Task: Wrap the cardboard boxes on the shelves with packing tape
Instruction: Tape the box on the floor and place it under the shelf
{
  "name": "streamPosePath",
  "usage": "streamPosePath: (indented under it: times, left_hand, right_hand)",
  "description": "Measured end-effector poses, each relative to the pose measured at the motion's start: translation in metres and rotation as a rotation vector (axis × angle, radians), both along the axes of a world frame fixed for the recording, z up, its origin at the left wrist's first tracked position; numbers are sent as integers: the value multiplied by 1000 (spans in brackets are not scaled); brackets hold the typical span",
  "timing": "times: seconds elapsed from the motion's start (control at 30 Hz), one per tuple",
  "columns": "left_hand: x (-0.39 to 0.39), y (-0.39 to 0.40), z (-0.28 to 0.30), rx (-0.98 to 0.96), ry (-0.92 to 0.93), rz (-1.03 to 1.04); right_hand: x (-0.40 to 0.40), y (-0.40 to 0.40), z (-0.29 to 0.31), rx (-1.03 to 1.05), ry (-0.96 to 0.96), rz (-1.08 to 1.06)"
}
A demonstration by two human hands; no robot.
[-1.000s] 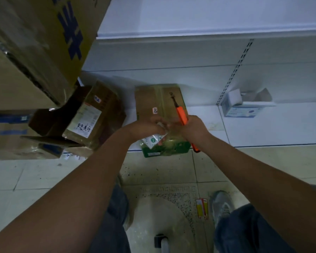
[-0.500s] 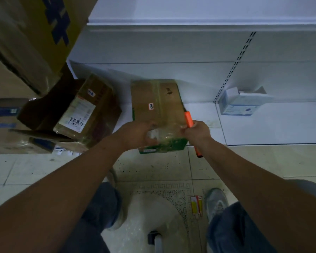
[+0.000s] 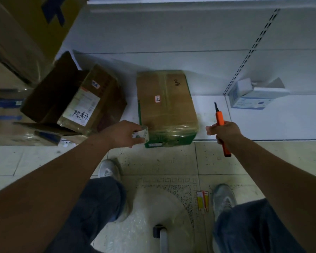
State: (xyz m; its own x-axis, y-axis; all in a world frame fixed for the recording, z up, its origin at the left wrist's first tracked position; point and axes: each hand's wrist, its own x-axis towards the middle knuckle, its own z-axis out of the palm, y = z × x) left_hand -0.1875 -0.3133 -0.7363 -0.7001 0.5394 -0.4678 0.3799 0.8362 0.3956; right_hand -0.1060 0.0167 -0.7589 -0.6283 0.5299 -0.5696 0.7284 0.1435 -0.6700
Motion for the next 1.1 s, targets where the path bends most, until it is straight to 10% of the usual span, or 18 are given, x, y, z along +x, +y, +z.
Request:
streamPosePath:
  times: [1.1]
  left_hand:
    - [-29, 8, -49, -391, 126, -30]
  right_hand:
    - [-29, 6, -49, 114, -69, 25]
